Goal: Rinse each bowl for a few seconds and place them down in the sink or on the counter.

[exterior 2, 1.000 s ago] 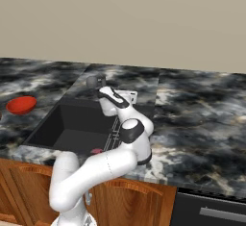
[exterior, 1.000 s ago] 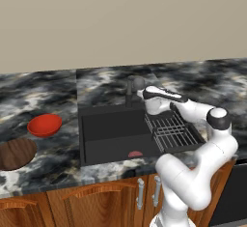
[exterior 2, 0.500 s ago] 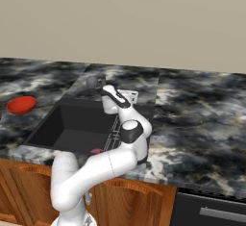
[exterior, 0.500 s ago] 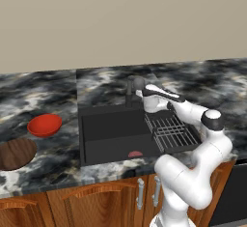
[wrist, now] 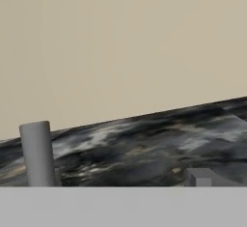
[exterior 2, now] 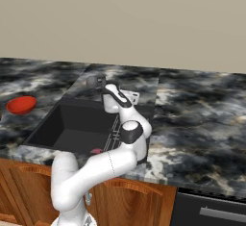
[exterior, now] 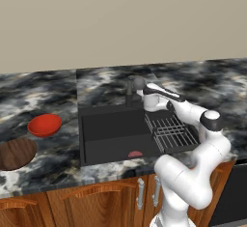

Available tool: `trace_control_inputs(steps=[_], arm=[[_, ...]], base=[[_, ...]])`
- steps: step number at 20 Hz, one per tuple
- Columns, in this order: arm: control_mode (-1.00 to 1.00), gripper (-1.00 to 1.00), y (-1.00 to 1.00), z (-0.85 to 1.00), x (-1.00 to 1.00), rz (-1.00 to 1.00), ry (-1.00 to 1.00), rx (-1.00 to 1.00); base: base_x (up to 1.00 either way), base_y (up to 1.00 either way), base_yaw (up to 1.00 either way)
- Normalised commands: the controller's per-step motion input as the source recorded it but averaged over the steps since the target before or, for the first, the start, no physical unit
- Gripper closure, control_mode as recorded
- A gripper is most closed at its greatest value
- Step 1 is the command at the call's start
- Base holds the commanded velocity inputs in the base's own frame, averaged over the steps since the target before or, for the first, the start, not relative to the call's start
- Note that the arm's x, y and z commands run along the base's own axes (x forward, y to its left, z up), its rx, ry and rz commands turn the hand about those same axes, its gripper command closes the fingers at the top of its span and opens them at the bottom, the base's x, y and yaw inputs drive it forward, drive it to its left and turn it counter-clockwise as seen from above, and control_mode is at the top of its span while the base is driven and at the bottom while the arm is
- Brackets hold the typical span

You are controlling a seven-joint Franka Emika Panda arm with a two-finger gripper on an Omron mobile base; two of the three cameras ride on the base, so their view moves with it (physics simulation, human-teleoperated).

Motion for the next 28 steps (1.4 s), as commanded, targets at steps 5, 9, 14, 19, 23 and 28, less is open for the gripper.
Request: trace_control_inputs(steps=[5, 9, 14, 19, 23, 28], arm=[[-1.0, -1.0, -0.45, -0.16, 0.0, -0.06, 0.08, 0.09], [-1.0, -1.0, -0.45, -0.17, -0.04, -0.09, 0.1, 0.09], [-1.0, -1.0, -0.48, -0.16, -0.09, -0.08, 0.1, 0.09], [-1.0, -1.0, -0.49, -0.21, -0.09, -0.06, 0.11, 0.1], [-1.0, -1.0, -0.51, -0.26, -0.13, -0.04, 0.11, 0.1], [-1.0, -1.0, -0.52, -0.29, -0.15, -0.03, 0.11, 0.1]], base=[[0.0, 0.0, 0.0], [0.0, 0.0, 0.0], [0.0, 0.0, 0.0], [0.0, 0.0, 0.0], [0.0, 0.0, 0.0], [0.0, 0.0, 0.0]])
